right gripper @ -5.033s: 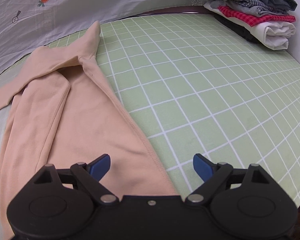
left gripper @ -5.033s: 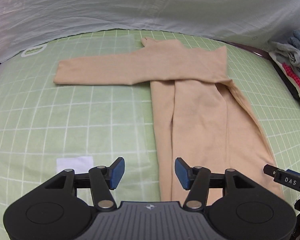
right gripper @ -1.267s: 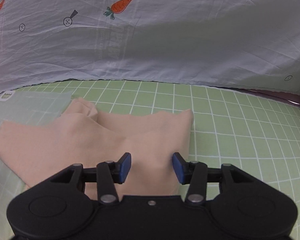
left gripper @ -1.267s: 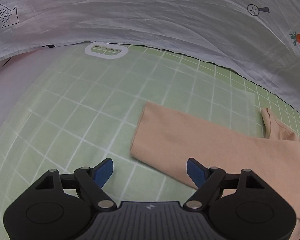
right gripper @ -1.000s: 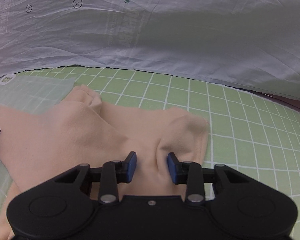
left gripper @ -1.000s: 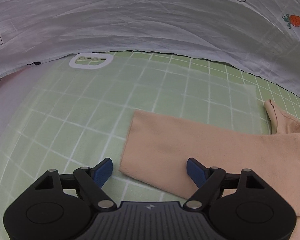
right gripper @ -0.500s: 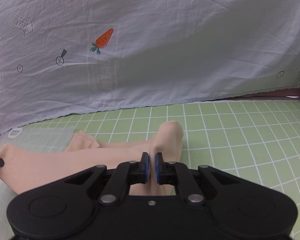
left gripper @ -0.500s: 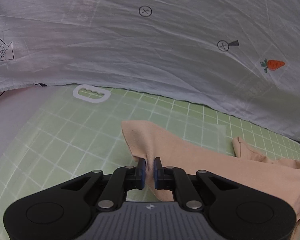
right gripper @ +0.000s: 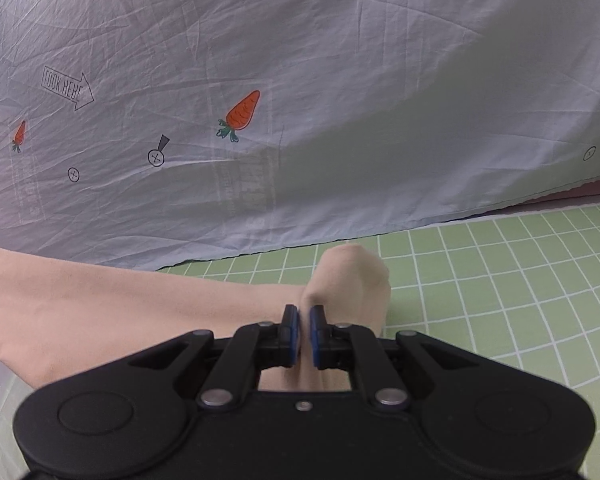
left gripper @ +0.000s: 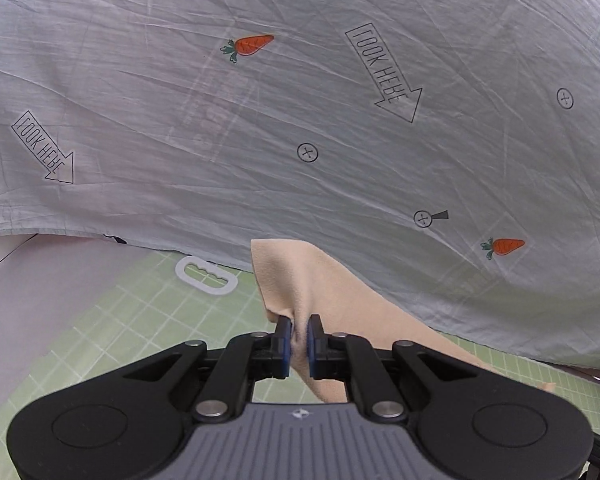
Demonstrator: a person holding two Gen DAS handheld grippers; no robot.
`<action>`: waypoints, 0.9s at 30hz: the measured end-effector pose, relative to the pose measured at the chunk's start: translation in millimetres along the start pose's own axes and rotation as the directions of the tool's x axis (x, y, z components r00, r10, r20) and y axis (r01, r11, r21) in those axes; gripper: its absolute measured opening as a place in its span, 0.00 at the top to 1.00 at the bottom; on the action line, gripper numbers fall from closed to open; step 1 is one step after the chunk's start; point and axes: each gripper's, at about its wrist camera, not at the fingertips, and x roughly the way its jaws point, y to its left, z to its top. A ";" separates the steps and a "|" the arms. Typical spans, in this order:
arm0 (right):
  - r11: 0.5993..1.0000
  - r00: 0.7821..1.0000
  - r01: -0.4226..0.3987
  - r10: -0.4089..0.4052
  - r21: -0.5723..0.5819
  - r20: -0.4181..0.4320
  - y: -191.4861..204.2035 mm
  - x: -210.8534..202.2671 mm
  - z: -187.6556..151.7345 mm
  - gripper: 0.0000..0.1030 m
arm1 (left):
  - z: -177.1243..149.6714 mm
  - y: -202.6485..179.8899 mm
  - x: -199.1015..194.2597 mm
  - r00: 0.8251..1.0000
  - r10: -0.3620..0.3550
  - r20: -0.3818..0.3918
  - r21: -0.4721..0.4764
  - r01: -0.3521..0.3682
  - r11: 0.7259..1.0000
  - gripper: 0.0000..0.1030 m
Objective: Fold clothes
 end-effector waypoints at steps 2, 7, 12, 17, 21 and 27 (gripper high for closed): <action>1.000 1.000 0.011 -0.012 -0.025 -0.028 3.9 16.5 -1.7 0.93 | -6.2 10.2 9.3 0.999 0.026 -0.025 -0.018 -0.026 0.999 0.91; 0.997 0.992 0.077 -0.080 -0.030 -0.103 -8.7 55.3 -2.2 0.94 | -21.5 36.6 36.9 0.991 0.085 -0.104 -0.073 -0.093 0.993 0.91; 0.992 0.979 0.103 -0.115 -0.077 -0.168 -19.6 73.4 -11.0 0.96 | -41.0 54.2 59.4 0.976 0.119 -0.181 -0.090 -0.137 0.986 0.91; 0.977 0.977 0.111 -0.141 -0.183 -0.160 -13.7 77.3 -11.6 0.98 | -62.6 63.2 78.1 0.955 0.140 -0.263 -0.103 -0.172 0.980 0.91; 0.979 0.971 0.149 -0.171 -0.139 -0.165 -8.8 65.5 -4.0 0.94 | -70.6 64.6 78.9 0.948 0.136 -0.287 -0.116 -0.176 0.978 0.91; 0.978 0.970 0.198 -0.204 -0.060 -0.130 12.5 11.8 -30.8 0.60 | -75.2 63.0 71.5 0.947 0.135 -0.293 -0.115 -0.175 0.978 0.90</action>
